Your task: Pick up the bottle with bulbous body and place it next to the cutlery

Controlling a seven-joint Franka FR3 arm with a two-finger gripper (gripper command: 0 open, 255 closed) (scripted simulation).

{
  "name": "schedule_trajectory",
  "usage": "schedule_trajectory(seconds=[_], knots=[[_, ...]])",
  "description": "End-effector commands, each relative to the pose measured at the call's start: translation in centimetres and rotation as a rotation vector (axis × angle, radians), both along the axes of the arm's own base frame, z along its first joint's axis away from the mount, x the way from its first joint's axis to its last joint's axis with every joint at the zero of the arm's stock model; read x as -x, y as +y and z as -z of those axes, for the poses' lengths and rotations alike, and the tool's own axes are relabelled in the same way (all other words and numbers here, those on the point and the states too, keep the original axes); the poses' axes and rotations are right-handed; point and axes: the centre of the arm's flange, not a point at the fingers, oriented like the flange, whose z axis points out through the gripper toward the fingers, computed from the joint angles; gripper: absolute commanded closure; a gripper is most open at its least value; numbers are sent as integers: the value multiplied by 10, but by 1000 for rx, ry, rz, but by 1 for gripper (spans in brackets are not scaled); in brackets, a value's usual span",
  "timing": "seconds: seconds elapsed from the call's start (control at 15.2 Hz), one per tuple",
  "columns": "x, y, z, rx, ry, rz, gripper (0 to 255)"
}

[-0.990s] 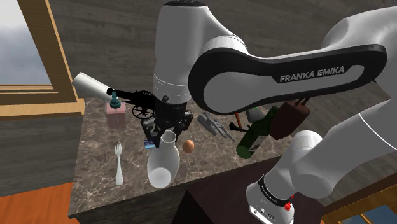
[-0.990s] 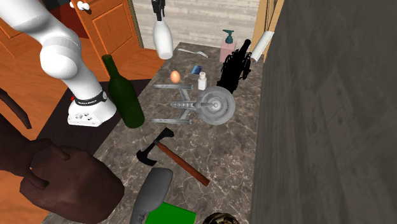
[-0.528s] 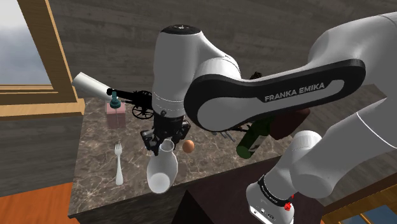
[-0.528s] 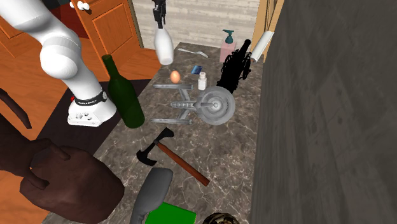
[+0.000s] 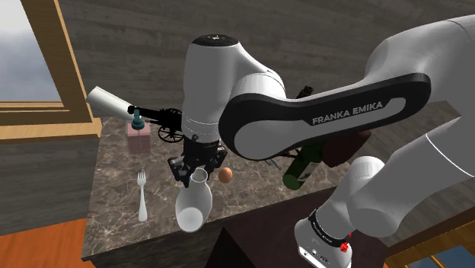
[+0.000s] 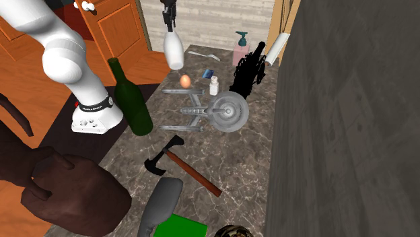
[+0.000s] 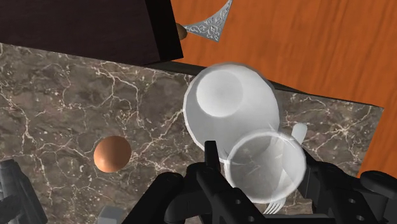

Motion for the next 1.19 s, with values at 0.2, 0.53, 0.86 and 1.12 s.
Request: schedule_trajectory(seconds=[0.2,0.53,0.86,1.12], knots=[[0,0,0,0,0,0,0],[-1,0,-40,0,0,0,0],[-2,0,-50,0,0,0,0],[-2,0,-50,0,0,0,0]])
